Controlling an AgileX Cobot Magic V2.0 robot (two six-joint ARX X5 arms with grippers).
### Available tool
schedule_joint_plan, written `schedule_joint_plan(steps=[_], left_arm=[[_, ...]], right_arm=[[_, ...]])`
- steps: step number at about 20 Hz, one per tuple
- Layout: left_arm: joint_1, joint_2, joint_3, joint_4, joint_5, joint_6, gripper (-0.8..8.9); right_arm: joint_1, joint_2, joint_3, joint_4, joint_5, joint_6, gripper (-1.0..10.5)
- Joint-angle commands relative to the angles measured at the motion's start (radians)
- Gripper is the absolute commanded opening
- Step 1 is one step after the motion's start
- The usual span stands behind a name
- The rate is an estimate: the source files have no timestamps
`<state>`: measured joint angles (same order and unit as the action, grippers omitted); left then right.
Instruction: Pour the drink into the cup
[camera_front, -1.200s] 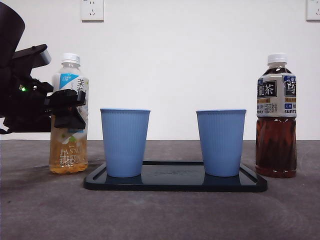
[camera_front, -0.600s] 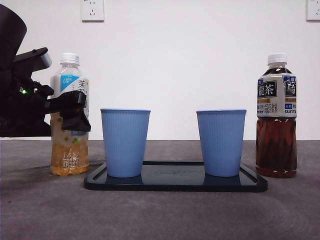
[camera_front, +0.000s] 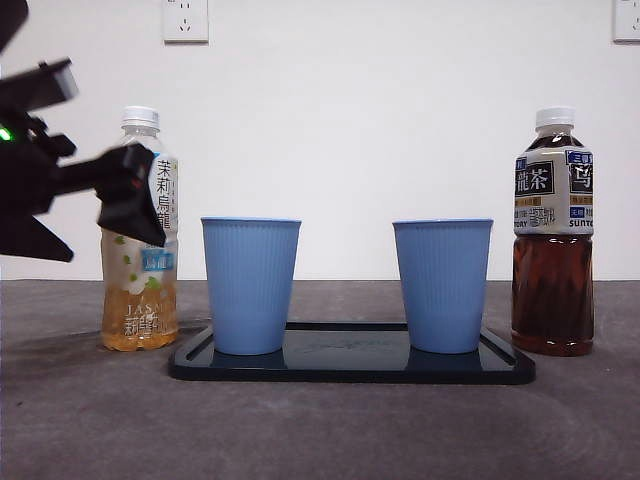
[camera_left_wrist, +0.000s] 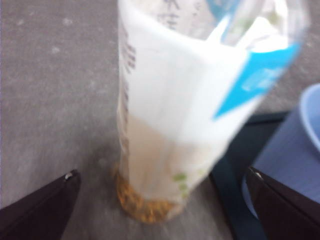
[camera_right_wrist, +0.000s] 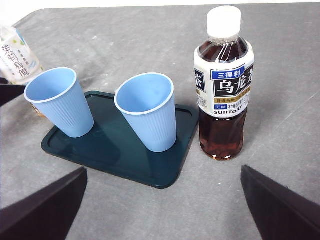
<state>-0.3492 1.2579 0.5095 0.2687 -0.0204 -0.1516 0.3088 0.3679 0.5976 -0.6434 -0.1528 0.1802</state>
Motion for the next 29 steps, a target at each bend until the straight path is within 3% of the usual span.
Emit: schedule_joint_plan(steps=[1, 3, 10, 12, 14, 16, 17, 29], left_arm=[[-0.019, -0.091, 0.015, -0.126, 0.002, -0.027, 5.32], [-0.039, -0.198, 0.017, -0.25, 0.002, -0.039, 5.31], [-0.108, -0.526, 0.088, -0.629, 0.019, -0.079, 5.17], [-0.11, -0.587, 0.113, -0.682, 0.019, -0.079, 4.25], [-0.109, -0.631, 0.124, -0.697, 0.019, -0.078, 2.94], [-0.11, -0.658, 0.124, -0.713, 0.019, -0.078, 1.2], [-0.109, -0.665, 0.124, -0.728, 0.019, -0.078, 0.25], [-0.109, -0.666, 0.124, -0.77, 0.018, -0.077, 0.08]], right_arm=[[0.005, 0.005, 0.01, 0.014, 0.027, -0.005, 4.9], [0.005, 0.019, 0.01, 0.031, 0.057, -0.005, 4.9], [0.005, 0.171, 0.01, 0.13, 0.043, -0.011, 4.9], [0.005, 0.221, 0.01, 0.145, 0.021, -0.014, 4.8], [0.005, 0.262, 0.01, 0.157, -0.014, -0.016, 3.6], [0.006, 0.285, 0.01, 0.189, -0.042, -0.016, 0.7], [0.007, 0.285, 0.01, 0.207, -0.057, -0.016, 0.0], [0.018, 0.283, 0.01, 0.247, -0.057, -0.005, 0.1]])
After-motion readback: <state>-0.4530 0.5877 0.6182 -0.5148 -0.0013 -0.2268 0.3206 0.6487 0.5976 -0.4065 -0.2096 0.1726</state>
